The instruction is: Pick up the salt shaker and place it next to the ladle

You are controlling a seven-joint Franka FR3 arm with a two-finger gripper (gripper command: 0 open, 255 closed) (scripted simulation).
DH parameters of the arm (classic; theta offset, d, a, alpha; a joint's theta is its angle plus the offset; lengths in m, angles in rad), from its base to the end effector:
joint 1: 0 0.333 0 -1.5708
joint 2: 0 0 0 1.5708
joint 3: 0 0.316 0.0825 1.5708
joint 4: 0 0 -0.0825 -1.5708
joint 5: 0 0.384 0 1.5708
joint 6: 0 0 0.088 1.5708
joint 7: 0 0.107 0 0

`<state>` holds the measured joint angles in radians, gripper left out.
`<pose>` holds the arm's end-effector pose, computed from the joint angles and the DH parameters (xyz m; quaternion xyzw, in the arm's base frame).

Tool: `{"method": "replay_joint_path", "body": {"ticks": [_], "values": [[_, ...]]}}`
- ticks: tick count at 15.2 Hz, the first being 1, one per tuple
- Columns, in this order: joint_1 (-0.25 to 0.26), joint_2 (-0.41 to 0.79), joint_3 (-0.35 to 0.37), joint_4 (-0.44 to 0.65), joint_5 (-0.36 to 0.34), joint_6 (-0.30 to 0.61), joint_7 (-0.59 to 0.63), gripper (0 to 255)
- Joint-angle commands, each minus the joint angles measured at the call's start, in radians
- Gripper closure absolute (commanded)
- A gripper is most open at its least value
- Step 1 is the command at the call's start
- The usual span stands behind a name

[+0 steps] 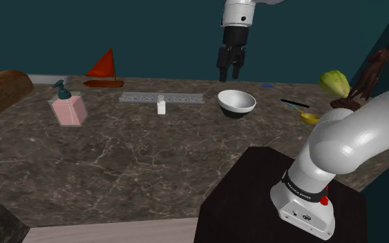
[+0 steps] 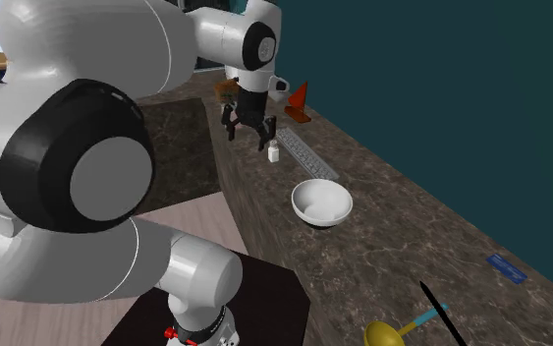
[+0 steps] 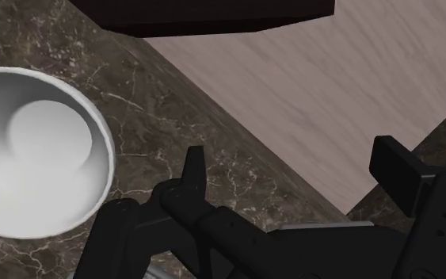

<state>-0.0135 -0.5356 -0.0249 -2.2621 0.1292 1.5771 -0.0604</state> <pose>0.3732 -0.0021 0.5509 -0.9947 -0.0079 0.0711 0.0741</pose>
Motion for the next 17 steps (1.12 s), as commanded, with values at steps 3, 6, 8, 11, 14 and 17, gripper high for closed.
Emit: {"method": "replay_joint_path", "body": {"ticks": [3, 6, 8, 11, 14, 17], "values": [[0.006, 0.166, 0.006, 0.092, 0.013, 0.056, 0.009, 0], [0.009, 0.291, 0.009, 0.17, 0.021, 0.087, 0.014, 0], [0.012, 0.374, 0.01, 0.229, 0.026, 0.102, 0.018, 0], [0.014, 0.499, 0.011, 0.327, 0.033, 0.115, 0.024, 0], [0.016, 0.627, 0.013, 0.439, 0.04, 0.116, 0.032, 0], [0.016, 0.757, 0.014, 0.566, 0.046, 0.105, 0.04, 0]]}}
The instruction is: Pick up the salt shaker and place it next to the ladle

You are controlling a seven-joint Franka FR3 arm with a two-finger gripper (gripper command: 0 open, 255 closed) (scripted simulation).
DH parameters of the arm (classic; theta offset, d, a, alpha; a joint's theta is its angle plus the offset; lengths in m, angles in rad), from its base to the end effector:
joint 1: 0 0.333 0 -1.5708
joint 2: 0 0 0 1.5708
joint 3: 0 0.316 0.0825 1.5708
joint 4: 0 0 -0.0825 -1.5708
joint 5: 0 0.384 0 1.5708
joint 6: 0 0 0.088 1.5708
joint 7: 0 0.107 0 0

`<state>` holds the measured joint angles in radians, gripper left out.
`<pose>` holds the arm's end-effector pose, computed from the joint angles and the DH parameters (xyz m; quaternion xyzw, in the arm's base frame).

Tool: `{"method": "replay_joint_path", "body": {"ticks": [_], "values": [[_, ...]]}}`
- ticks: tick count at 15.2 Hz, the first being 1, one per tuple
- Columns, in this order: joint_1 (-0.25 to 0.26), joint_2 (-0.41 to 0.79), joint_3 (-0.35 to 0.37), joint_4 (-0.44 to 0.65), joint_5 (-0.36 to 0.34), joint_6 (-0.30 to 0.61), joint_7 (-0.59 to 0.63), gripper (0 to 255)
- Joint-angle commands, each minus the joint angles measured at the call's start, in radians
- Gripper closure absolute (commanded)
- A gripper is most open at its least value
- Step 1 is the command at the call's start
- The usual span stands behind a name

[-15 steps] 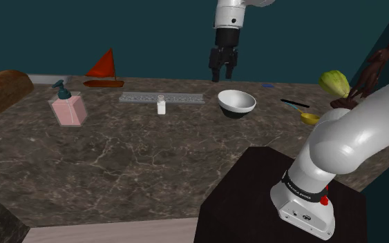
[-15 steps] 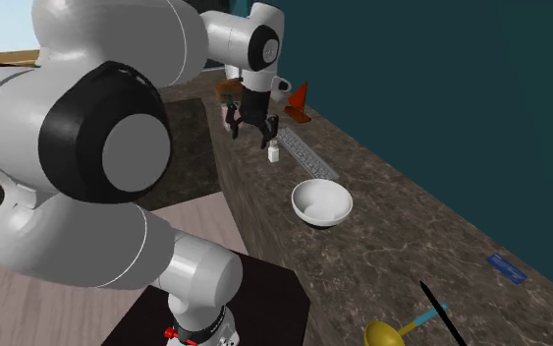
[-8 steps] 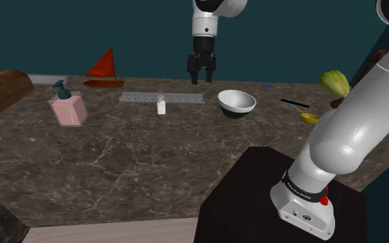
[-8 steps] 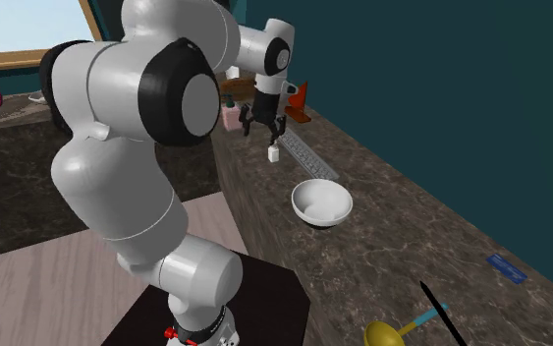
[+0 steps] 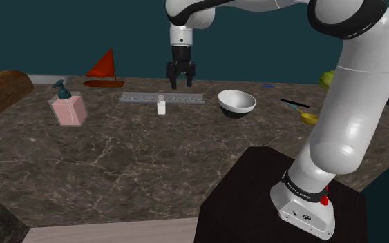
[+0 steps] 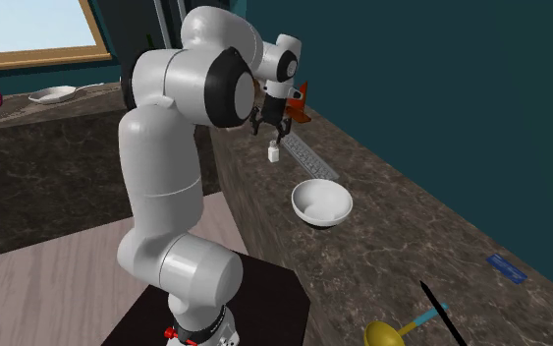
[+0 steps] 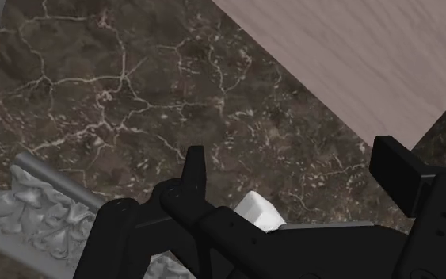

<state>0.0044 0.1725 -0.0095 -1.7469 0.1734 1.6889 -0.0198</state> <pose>0.5864 0.0138 0.4536 -0.9898 0.0128 0.1135 0.0849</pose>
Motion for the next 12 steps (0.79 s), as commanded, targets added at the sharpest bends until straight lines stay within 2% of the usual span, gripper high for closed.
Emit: {"method": "replay_joint_path", "body": {"ticks": [1, 6, 10, 12], "values": [[-0.002, 0.094, -0.001, 0.098, 0.004, -0.014, 0.003, 0], [-0.004, 0.332, 0.003, 0.372, 0.011, -0.074, 0.024, 0], [-0.009, 0.566, 0.008, 0.686, 0.016, -0.171, 0.051, 0], [-0.007, 0.561, 0.008, 0.664, 0.016, -0.155, 0.049, 0]]}}
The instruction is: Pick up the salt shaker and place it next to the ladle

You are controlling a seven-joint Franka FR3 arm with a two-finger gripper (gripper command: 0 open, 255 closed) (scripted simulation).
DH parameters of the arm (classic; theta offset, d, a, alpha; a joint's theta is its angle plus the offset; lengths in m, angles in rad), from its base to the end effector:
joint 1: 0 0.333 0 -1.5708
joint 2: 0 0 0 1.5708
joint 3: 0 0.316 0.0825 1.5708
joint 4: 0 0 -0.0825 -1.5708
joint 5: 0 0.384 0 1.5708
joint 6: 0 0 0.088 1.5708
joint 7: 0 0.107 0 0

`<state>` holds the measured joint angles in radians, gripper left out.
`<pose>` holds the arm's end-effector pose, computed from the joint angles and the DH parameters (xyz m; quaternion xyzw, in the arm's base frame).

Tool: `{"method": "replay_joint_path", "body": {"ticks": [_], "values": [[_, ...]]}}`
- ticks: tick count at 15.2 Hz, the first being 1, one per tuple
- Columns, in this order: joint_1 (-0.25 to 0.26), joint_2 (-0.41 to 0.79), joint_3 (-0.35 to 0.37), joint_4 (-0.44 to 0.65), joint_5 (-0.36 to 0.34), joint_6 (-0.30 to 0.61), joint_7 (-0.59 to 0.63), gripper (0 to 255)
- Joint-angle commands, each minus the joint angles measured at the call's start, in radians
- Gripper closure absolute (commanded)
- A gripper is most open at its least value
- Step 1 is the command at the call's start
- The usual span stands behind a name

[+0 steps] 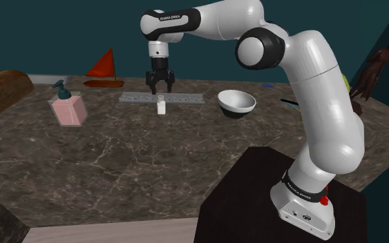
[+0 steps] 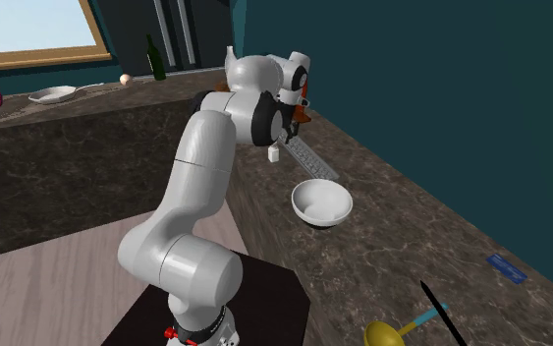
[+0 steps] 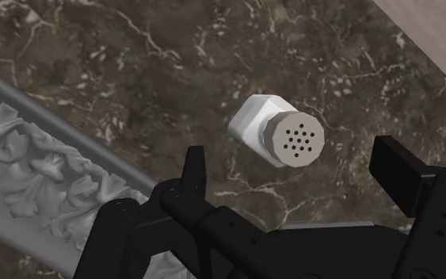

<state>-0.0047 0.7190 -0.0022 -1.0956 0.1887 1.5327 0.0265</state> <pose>0.7181 0.0162 0.3784 -0.9855 0.0260 0.1408 0.0916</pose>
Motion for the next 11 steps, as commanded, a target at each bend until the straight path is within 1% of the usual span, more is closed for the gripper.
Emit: {"method": "replay_joint_path", "body": {"ticks": [1, 6, 11], "values": [[0.004, 0.007, 0.001, -0.011, 0.001, 0.019, 0.001, 0], [0.013, -0.018, 0.002, -0.124, 0.004, 0.107, -0.006, 0], [0.013, -0.018, 0.002, -0.124, 0.004, 0.107, -0.006, 0]]}}
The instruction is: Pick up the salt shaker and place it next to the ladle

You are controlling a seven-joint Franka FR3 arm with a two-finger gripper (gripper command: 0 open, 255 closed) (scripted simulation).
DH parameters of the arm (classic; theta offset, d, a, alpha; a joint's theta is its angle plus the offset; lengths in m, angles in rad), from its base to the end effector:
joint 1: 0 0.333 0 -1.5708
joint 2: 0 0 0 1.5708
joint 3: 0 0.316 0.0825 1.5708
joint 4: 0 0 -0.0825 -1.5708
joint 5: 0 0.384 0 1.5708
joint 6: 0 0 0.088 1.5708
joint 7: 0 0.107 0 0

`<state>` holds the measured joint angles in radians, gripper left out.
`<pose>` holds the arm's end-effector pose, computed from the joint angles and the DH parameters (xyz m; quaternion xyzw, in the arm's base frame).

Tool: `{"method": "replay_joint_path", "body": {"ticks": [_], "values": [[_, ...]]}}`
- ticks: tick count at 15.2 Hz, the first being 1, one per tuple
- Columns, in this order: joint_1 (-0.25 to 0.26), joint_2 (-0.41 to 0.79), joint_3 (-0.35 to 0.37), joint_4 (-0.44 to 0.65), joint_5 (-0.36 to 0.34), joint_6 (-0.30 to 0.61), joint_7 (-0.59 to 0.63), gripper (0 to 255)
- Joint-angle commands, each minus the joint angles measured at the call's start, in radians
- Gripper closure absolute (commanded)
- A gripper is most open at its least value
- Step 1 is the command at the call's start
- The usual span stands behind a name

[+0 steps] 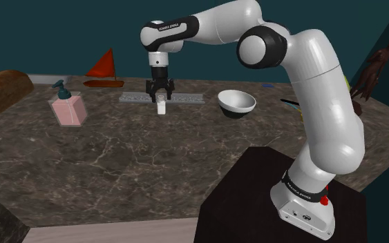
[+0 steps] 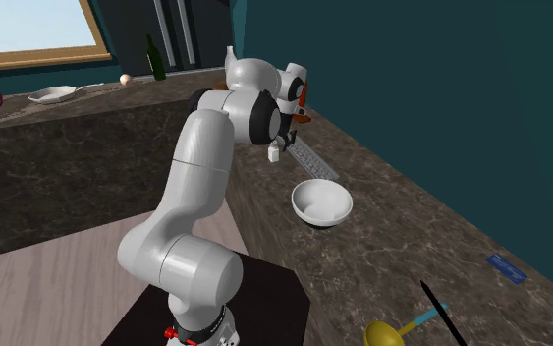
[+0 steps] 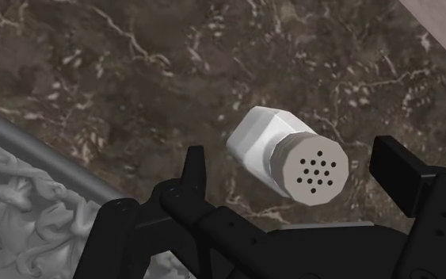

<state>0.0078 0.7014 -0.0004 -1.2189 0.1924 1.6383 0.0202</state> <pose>0.7112 0.0246 0.3417 -0.9854 0.0262 0.1412 0.0919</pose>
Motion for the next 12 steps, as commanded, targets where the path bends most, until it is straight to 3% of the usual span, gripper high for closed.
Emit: {"method": "replay_joint_path", "body": {"ticks": [1, 3, 4, 12], "values": [[0.0, 0.0, 0.0, -0.001, 0.0, 0.001, 0.0, 0], [0.0, 0.0, 0.0, -0.001, 0.0, 0.001, 0.0, 0], [0.0, 0.0, 0.0, -0.001, 0.0, 0.001, 0.0, 255], [0.0, 0.001, 0.0, 0.0, 0.0, 0.001, -0.001, 255]]}}
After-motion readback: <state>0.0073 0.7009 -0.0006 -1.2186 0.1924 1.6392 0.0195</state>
